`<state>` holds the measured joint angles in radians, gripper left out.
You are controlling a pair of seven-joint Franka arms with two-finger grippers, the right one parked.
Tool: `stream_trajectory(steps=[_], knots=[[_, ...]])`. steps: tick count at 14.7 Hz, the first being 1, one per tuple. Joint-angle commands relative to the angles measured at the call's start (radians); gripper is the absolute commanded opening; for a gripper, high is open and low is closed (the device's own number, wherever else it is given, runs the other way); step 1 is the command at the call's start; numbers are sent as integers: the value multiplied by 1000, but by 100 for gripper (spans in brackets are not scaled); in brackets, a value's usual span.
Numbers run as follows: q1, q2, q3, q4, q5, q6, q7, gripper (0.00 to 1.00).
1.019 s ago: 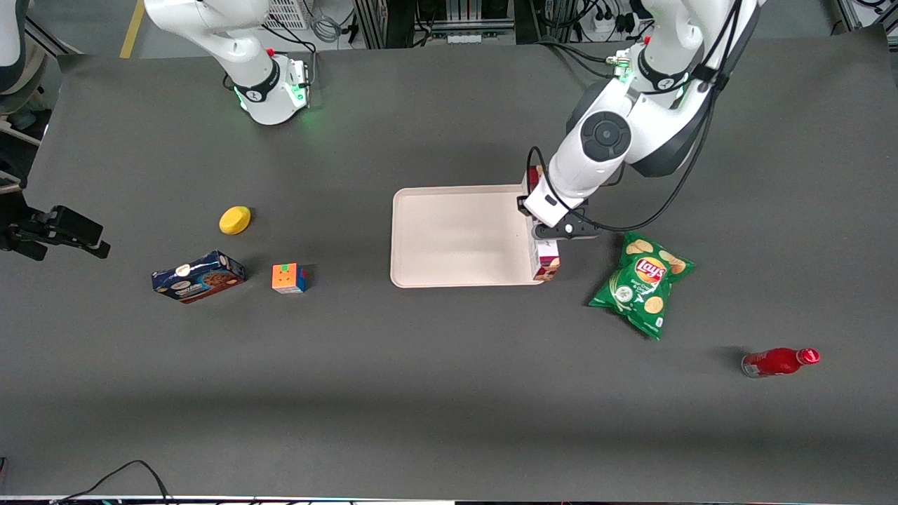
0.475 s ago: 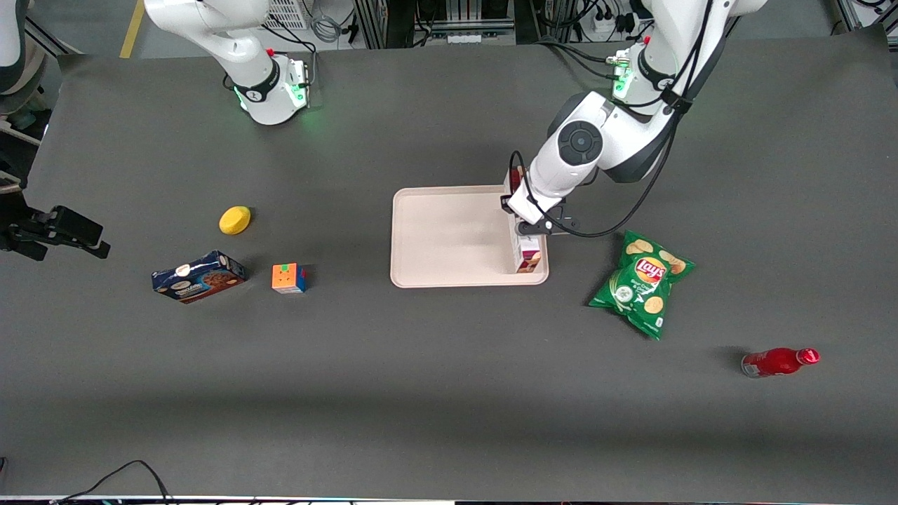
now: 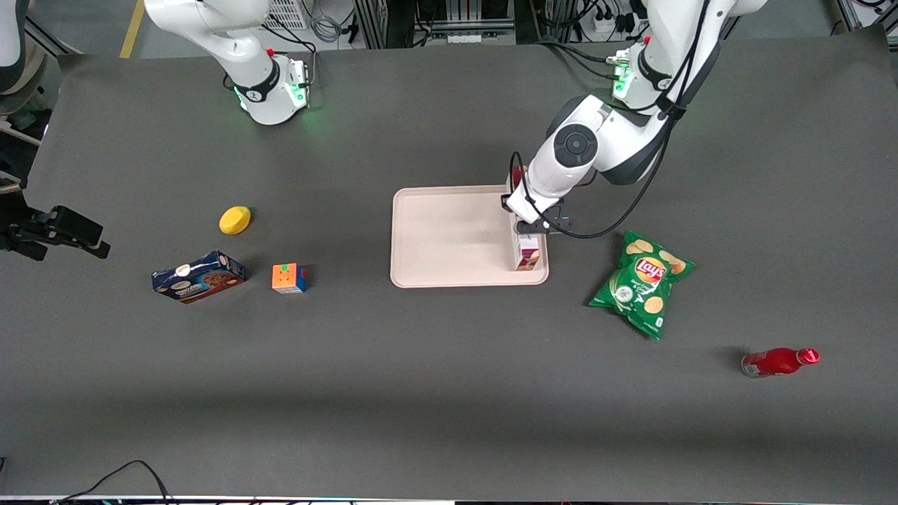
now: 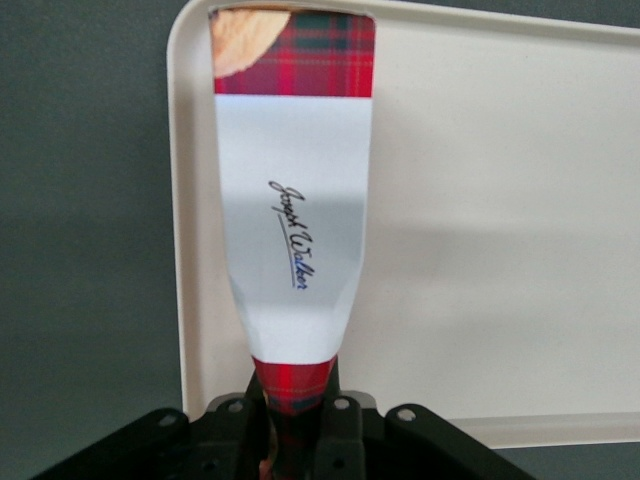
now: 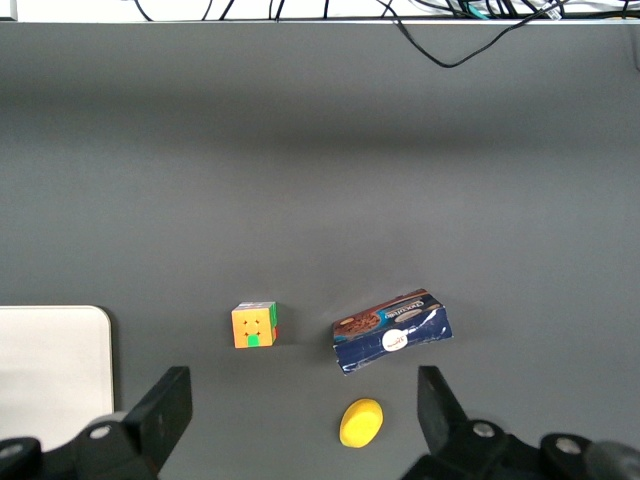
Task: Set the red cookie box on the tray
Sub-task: 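Lower the cookie box onto the tray and open the left gripper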
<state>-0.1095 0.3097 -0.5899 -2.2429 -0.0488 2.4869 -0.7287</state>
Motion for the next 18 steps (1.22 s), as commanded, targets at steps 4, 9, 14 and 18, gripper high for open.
stream_trajectory(steps=[4, 9, 14, 18], knots=[[-10, 32, 9, 2, 79, 40, -67, 28], [-7, 40, 13, 3, 92, 46, -70, 92], [-3, 16, 10, 64, 92, -29, -109, 100], [27, -35, 15, 225, 89, -317, -86, 100]])
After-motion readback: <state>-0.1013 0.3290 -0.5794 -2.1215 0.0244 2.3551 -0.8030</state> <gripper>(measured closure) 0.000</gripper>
